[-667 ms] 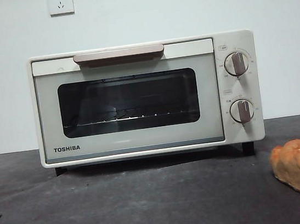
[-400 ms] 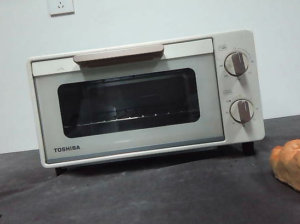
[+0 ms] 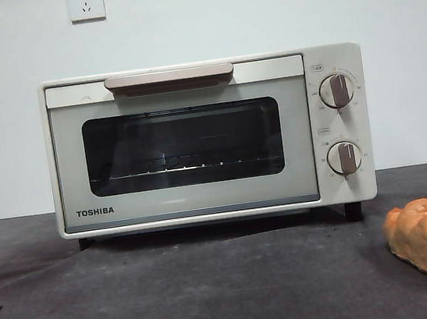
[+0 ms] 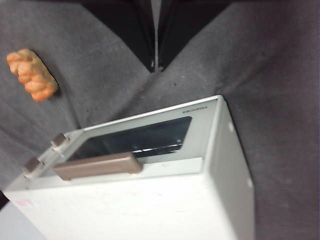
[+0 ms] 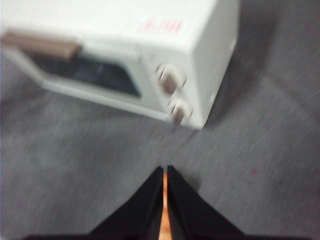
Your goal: The left arm flap open the oven, the right arm pick bread and place it into oven, the left arm flap close the oven
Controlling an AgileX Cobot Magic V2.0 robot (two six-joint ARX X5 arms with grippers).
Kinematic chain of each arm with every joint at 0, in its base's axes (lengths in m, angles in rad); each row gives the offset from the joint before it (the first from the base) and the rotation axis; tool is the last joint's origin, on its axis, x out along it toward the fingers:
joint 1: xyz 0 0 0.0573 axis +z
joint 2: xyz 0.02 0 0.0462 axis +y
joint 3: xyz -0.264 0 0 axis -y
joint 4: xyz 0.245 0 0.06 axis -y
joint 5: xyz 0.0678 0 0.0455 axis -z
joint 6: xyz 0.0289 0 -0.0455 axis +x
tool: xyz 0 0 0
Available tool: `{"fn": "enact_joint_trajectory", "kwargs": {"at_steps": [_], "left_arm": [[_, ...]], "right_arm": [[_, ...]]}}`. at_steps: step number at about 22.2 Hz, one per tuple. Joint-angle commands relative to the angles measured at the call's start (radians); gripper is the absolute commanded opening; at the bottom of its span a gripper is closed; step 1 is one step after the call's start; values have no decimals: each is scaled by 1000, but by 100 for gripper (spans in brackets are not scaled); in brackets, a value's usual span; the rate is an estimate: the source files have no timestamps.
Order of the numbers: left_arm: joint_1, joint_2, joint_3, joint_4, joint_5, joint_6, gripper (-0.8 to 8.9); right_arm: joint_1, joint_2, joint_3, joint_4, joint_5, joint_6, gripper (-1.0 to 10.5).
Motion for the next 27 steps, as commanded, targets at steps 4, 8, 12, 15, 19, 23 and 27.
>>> {"fn": "enact_joint_trajectory", "kwargs": {"at_steps": [4,8,12,15,19,23,27], "left_arm": [[-11,6,23,3,3,26,18],[-11,6,23,3,3,26,17],[-11,6,23,3,3,26,17],[-11,6,23,3,3,26,17],[-11,6,23,3,3,26,17],[-11,6,23,3,3,26,17],[-11,6,23,3,3,26,17]], "right_arm": [[32,21,19,-18,5,-36,7],[32,20,19,-18,5,-30,129],[32,20,19,-18,5,-2,480],[32,20,19,-19,5,8,479],[35,36,16,-31,4,54,478],[61,53,-45,-20,4,88,478],[125,53,-188,94,6,168,478]]}}
